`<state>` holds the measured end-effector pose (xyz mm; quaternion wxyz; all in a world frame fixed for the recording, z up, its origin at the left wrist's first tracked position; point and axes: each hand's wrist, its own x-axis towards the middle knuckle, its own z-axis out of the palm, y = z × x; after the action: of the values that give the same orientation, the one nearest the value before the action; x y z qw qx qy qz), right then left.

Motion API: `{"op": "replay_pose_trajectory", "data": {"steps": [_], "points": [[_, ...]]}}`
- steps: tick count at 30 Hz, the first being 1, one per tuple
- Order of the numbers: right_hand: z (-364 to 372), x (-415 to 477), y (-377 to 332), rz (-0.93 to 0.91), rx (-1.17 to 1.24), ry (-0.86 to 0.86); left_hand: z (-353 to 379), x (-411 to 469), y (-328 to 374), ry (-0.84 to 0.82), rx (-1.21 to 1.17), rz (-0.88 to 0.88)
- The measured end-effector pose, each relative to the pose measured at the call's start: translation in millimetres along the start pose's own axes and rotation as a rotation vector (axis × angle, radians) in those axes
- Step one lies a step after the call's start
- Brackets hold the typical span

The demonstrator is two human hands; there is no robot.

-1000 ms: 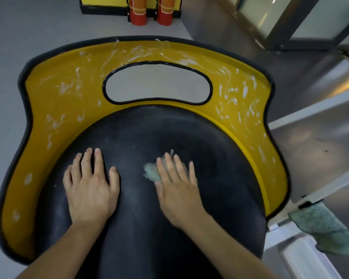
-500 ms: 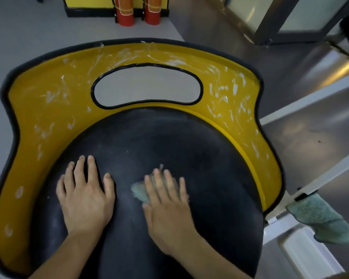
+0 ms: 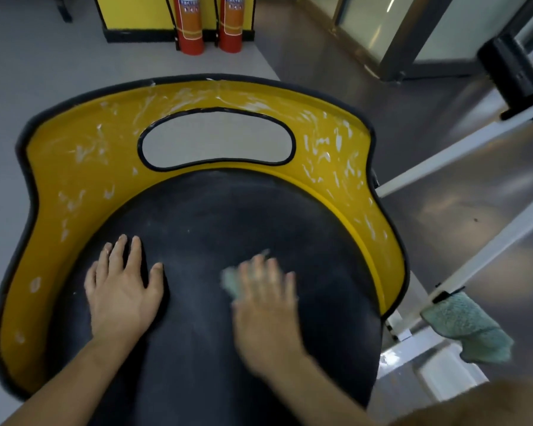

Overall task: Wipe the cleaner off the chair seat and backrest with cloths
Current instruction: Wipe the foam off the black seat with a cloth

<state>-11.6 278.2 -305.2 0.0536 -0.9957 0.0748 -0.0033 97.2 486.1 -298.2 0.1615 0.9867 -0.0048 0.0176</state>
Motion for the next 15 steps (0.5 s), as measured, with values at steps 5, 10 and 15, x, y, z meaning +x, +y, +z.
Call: {"op": "replay_pose_trajectory", "data": {"steps": [5,10,15], "points": [[9,-57,-95,-0.341,-0.052,-0.060,-14,-3,-17,-0.142,-0.131,0.046],[-12,-55,18,-0.189,-0.010,-0.092,-9,-42,-14,-0.119,-0.020,0.093],[-32,-22,146,0.234,-0.010,-0.169,-3,-68,0,-0.132,-0.003,0.099]]}}
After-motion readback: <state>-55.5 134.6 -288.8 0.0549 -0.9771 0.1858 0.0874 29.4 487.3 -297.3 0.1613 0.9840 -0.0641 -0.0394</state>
